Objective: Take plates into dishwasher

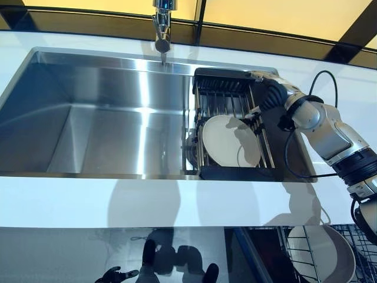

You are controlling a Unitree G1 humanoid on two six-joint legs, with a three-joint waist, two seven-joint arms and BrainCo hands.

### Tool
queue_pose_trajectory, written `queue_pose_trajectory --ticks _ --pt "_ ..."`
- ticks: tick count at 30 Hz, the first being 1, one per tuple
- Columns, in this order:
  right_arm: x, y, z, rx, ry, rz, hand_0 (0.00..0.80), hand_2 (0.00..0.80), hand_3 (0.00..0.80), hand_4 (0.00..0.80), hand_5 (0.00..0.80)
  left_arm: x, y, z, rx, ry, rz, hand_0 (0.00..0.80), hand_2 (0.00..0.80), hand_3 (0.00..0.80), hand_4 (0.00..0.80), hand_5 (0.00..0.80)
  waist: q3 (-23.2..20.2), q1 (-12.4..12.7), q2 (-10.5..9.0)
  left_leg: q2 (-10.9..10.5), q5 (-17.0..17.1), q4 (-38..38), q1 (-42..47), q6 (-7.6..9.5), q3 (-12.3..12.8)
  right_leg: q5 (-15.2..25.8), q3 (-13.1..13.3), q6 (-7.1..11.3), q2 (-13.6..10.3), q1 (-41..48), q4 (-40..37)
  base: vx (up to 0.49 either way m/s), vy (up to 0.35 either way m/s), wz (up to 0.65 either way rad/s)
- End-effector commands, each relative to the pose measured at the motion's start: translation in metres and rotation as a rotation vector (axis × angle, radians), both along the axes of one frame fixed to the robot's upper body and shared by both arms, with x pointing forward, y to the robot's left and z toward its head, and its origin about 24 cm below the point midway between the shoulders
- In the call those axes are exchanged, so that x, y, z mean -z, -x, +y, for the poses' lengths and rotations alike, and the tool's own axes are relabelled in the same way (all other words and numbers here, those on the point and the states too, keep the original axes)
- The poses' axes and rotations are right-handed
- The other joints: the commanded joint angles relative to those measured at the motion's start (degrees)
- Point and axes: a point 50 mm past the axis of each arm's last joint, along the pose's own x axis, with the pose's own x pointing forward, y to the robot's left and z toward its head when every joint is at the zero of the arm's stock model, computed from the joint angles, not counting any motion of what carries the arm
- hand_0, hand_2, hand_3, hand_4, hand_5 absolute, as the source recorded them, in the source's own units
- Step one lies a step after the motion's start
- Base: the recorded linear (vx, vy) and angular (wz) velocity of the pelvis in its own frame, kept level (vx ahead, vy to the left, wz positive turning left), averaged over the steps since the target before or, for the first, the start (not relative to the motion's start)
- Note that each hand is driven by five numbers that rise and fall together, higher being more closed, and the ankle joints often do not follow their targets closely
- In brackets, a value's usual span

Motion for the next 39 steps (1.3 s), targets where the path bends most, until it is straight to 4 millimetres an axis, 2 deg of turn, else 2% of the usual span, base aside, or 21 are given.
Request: queue_pose_trajectory --ticks 1,11,21,27,39 --pt "-0.015 0.005 0.012 -0.061 0.036 -0.037 0.000 0.000 0.000 0.000 0.000 0.007 0.008 -0.008 0.010 0.005 0.045 0.000 0.000 0.000 0.000 0.000 -1.2 0.7 -0.11 -0.7 -3.1 -0.3 2.0 0.64 3.0 2.9 1.6 2.16 -1.4 -3.8 2.3 -0.024 0.009 -0.06" --pt "0.001 -0.004 0.014 -0.012 0.121 0.109 0.000 0.000 0.000 0.000 0.000 0.006 0.005 -0.008 0.036 -0.001 0.046 0.000 0.000 0.000 0.000 0.000 -0.9 1.4 -0.61 -0.7 -2.9 -0.3 1.9 0.62 2.9 2.9 1.1 2.08 -1.5 -3.7 2.3 -0.001 0.000 0.00" --pt "-0.023 -0.015 0.019 0.110 0.307 0.108 0.000 0.000 0.000 0.000 0.000 0.004 -0.001 -0.012 0.057 0.007 0.045 0.000 0.000 0.000 0.000 0.000 -0.2 2.5 -0.49 -0.9 -2.7 -0.3 1.4 0.46 2.7 2.9 1.0 1.91 -1.4 -4.0 2.3 0.000 0.000 0.00" --pt "-0.027 -0.017 0.026 0.134 0.443 0.124 0.000 0.000 0.000 0.000 0.000 0.005 0.000 -0.012 0.062 0.007 0.054 0.000 0.000 0.000 0.000 0.000 0.3 3.2 -0.86 -1.0 -2.5 -0.3 0.8 0.56 2.4 3.0 0.9 1.85 -1.4 -4.3 2.4 0.000 0.005 0.00" --pt "-0.035 -0.017 0.032 0.135 0.414 0.103 0.000 0.000 0.000 0.000 0.000 0.003 -0.004 -0.010 0.065 0.002 0.051 0.000 0.000 0.000 0.000 0.000 0.8 3.7 -1.40 -1.0 -2.3 -0.3 0.1 0.66 2.5 3.2 0.6 2.12 -1.6 -5.1 2.5 0.002 -0.003 0.01"
